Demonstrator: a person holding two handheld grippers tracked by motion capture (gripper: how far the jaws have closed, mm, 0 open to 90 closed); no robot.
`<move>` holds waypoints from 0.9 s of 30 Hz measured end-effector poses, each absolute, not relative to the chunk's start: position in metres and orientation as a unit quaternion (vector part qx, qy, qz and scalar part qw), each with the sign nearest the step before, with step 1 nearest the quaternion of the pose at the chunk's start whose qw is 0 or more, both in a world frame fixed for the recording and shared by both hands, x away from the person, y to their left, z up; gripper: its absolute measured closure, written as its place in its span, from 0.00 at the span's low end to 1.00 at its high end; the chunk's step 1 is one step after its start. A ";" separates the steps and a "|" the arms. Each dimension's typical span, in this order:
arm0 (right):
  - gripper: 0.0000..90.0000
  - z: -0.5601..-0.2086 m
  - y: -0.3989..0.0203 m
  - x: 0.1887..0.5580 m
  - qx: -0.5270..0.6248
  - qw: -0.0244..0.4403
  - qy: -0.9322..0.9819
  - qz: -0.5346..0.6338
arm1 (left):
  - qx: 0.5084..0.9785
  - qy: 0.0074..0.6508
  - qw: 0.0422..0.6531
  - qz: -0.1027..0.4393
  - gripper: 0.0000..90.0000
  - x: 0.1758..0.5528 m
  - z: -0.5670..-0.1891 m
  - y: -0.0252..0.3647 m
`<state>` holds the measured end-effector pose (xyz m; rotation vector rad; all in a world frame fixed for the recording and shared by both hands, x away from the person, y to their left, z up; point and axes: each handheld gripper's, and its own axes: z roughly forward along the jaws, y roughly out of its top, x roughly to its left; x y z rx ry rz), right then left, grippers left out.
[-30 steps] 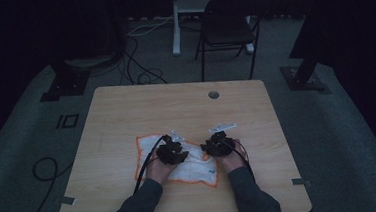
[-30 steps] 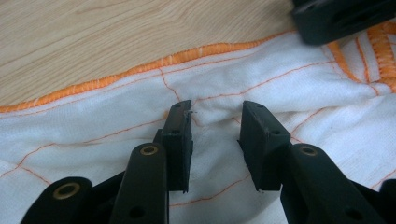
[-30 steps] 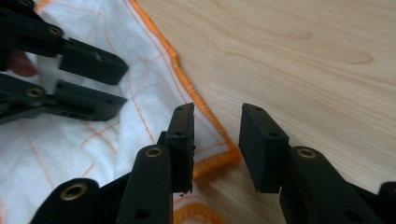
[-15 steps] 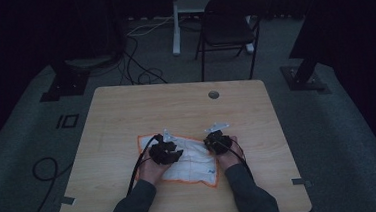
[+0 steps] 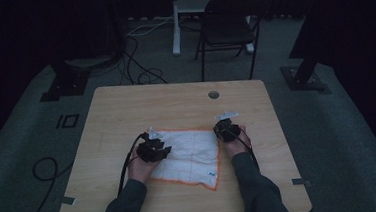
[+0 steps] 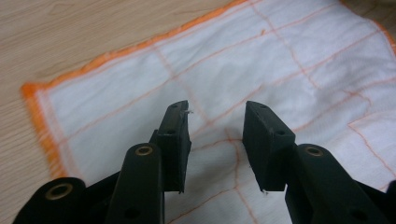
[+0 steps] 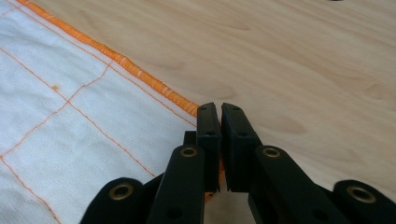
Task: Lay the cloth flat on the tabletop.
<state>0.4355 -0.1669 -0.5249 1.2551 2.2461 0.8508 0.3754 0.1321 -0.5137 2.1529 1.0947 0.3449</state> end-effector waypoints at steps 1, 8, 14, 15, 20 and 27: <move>0.96 -0.524 -0.170 0.440 0.455 0.217 0.809 0.304 | 0.827 0.423 0.344 0.135 0.68 0.376 -0.514 0.133; 0.96 -0.521 -0.185 0.450 0.471 0.229 0.801 0.291 | 0.821 0.429 0.349 0.144 0.68 0.376 -0.511 0.139; 0.94 -0.520 -0.196 0.454 0.488 0.230 0.792 0.286 | 0.811 0.445 0.345 0.160 0.68 0.386 -0.509 0.148; 0.86 -0.519 -0.197 0.451 0.490 0.229 0.789 0.290 | 0.803 0.454 0.348 0.164 0.69 0.392 -0.508 0.151; 0.77 -0.513 -0.195 0.441 0.488 0.223 0.785 0.309 | 0.795 0.465 0.351 0.169 0.70 0.403 -0.505 0.154; 0.70 -0.517 -0.185 0.410 0.471 0.186 0.793 0.338 | 0.797 0.471 0.339 0.165 0.71 0.423 -0.512 0.148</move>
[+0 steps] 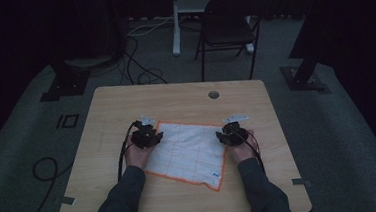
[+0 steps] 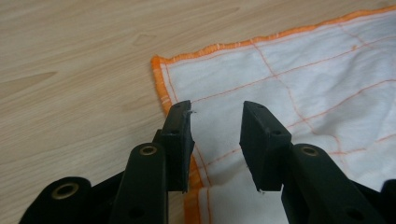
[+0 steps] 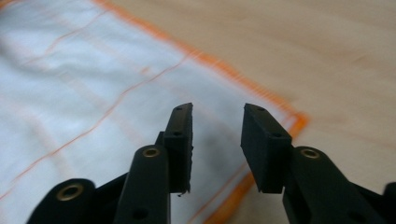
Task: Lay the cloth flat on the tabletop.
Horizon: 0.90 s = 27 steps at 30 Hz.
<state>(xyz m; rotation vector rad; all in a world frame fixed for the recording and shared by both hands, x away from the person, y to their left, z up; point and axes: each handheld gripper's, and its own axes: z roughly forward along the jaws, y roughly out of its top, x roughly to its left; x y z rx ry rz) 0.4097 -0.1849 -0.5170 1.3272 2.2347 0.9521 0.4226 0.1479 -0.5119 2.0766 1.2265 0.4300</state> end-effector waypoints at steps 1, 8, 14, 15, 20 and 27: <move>0.69 -0.519 -0.183 0.405 0.469 0.180 0.796 0.339 | 0.797 0.471 0.339 0.165 0.71 0.423 -0.512 0.148; 0.60 -0.525 -0.169 0.372 0.440 0.137 0.812 0.359 | 0.809 0.469 0.319 0.153 0.72 0.431 -0.524 0.139; 0.54 -0.530 -0.159 0.349 0.411 0.123 0.831 0.355 | 0.809 0.475 0.315 0.145 0.75 0.437 -0.529 0.140; 0.54 -0.530 -0.159 0.349 0.411 0.123 0.831 0.355 | 0.809 0.475 0.315 0.145 0.75 0.437 -0.529 0.140; 0.47 -0.536 -0.158 0.343 0.396 0.131 0.844 0.336 | 0.806 0.482 0.309 0.149 0.77 0.444 -0.528 0.143; 0.44 -0.536 -0.165 0.340 0.381 0.143 0.854 0.324 | 0.800 0.493 0.309 0.151 0.78 0.451 -0.528 0.149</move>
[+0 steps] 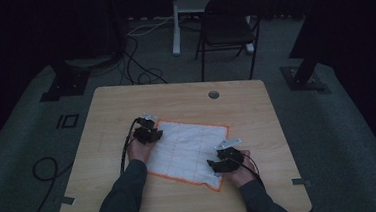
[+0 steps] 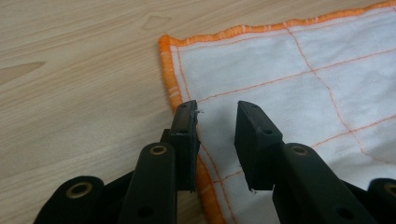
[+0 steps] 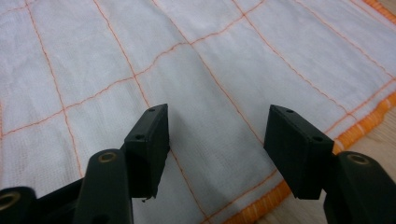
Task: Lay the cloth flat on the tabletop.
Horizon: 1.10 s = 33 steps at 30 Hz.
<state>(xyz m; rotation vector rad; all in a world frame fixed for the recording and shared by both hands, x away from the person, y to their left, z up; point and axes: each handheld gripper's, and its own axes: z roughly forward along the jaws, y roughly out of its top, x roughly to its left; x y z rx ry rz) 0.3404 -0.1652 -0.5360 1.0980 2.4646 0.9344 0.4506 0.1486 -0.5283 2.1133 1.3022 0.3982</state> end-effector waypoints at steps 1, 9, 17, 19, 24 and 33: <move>0.44 -0.536 -0.166 0.341 0.380 0.142 0.855 0.324 | 0.799 0.493 0.309 0.151 0.78 0.451 -0.528 0.149; 0.43 -0.536 -0.185 0.351 0.379 0.141 0.855 0.325 | 0.796 0.496 0.311 0.154 0.79 0.452 -0.529 0.153; 0.40 -0.536 -0.187 0.352 0.382 0.143 0.855 0.321 | 0.792 0.494 0.320 0.163 0.73 0.442 -0.531 0.156; 0.39 -0.536 -0.186 0.351 0.381 0.142 0.856 0.321 | 0.787 0.497 0.323 0.170 0.73 0.439 -0.533 0.159; 0.38 -0.537 -0.188 0.352 0.375 0.141 0.857 0.326 | 0.780 0.503 0.328 0.174 0.73 0.432 -0.535 0.169; 0.37 -0.538 -0.194 0.357 0.360 0.135 0.862 0.330 | 0.771 0.507 0.348 0.165 0.70 0.406 -0.523 0.173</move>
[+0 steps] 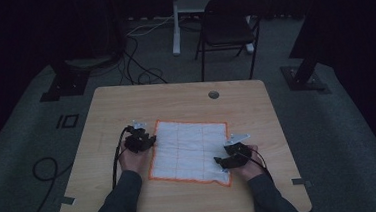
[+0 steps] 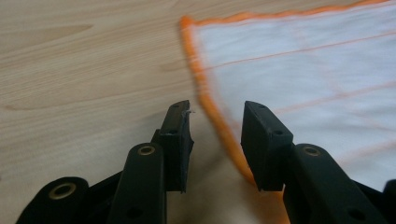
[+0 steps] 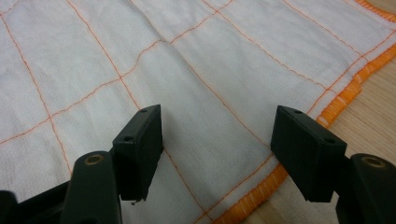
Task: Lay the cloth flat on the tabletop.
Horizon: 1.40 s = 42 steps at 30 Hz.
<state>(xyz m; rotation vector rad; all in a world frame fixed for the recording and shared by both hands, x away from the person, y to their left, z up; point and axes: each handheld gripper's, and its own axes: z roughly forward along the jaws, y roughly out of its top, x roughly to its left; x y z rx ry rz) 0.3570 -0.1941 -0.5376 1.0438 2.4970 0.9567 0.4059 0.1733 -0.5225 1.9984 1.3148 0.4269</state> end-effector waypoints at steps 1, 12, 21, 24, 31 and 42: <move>0.37 -0.538 -0.195 0.357 0.358 0.135 0.863 0.331 | 0.772 0.500 0.355 0.165 0.70 0.401 -0.520 0.173; 0.37 -0.538 -0.198 0.358 0.355 0.130 0.863 0.336 | 0.797 0.469 0.344 0.161 0.68 0.358 -0.531 0.162; 0.37 -0.538 -0.202 0.360 0.353 0.128 0.863 0.339 | 0.802 0.457 0.339 0.182 0.75 0.339 -0.539 0.163; 0.37 -0.538 -0.203 0.360 0.353 0.130 0.862 0.338 | 0.799 0.456 0.346 0.182 0.78 0.331 -0.540 0.162; 0.37 -0.538 -0.207 0.361 0.362 0.122 0.857 0.345 | 0.796 0.460 0.354 0.172 0.79 0.316 -0.540 0.164; 0.39 -0.533 -0.219 0.357 0.397 0.129 0.825 0.381 | 0.781 0.468 0.379 0.167 0.68 0.323 -0.533 0.175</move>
